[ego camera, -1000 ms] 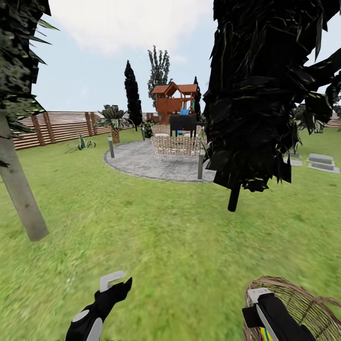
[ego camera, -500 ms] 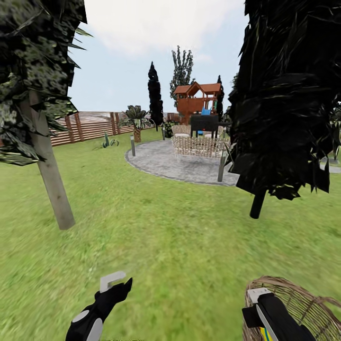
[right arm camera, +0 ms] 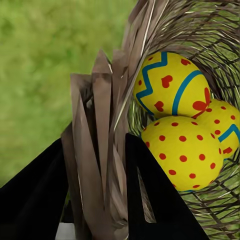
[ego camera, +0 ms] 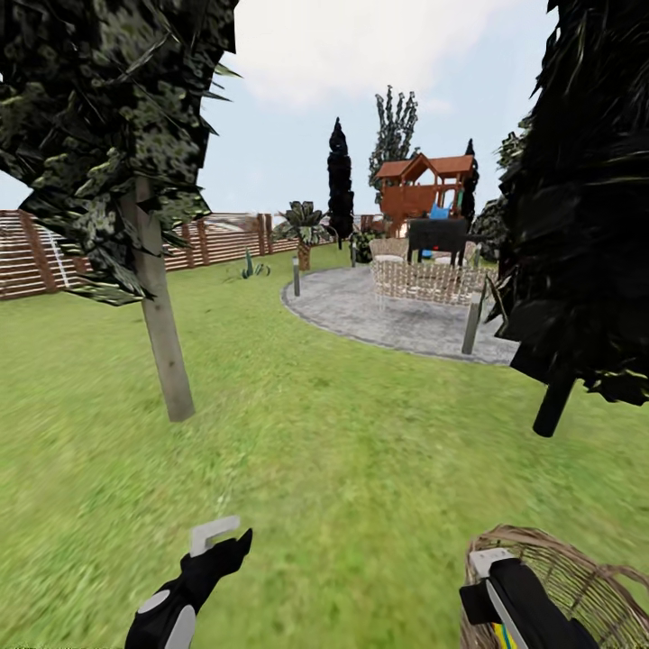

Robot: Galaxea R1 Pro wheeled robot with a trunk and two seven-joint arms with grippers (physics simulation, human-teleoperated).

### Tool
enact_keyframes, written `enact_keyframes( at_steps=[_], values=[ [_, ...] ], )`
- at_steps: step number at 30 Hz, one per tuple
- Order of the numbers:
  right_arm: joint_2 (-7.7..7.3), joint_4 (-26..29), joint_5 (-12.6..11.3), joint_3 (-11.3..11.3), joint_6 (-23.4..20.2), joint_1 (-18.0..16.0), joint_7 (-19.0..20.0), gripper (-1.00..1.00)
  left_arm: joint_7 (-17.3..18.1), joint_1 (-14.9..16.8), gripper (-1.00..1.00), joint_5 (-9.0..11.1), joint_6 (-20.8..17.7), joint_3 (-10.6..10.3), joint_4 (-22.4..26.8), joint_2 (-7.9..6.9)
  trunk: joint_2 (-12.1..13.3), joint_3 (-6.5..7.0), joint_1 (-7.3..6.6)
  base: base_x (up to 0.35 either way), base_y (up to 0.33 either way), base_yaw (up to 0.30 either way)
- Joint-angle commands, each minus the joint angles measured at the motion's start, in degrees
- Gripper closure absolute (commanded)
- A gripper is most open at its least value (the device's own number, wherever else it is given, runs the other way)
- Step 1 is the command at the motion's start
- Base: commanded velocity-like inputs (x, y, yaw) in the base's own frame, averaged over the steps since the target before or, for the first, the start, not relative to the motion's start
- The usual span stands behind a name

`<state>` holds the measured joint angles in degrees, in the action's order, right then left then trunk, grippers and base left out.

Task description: Take the three Easter eggs out of the wicker basket on the lawn in the garden, then place them on the lawn next to a single tree (choose any tree) so that all three eggs are next to the same tree and none are left in the basket.

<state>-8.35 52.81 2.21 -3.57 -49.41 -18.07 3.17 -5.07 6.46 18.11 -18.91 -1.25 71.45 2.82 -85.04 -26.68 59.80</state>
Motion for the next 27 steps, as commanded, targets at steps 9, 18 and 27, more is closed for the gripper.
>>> enact_keyframes(
  at_steps=[9,18,27],
  values=[
    [0.32,0.10,0.99,-0.14,-0.25,-0.03,0.25,1.00,-0.48,0.04,-1.00,0.79,-0.33,-0.07,0.00,-0.01,-0.04,-0.06,0.03,0.326,-0.007,0.289],
    [0.71,0.34,1.21,-0.13,-0.25,-0.02,0.25,1.00,-0.47,0.04,-1.00,0.79,-0.33,0.05,0.07,-0.01,-0.04,-0.06,0.03,0.331,0.000,0.290],
    [0.63,0.78,1.25,-0.06,-0.25,-0.03,0.19,1.00,-0.51,0.04,-1.00,0.79,-0.32,0.10,0.06,-0.02,-0.04,-0.06,0.03,0.335,0.000,0.290]
  ],
)
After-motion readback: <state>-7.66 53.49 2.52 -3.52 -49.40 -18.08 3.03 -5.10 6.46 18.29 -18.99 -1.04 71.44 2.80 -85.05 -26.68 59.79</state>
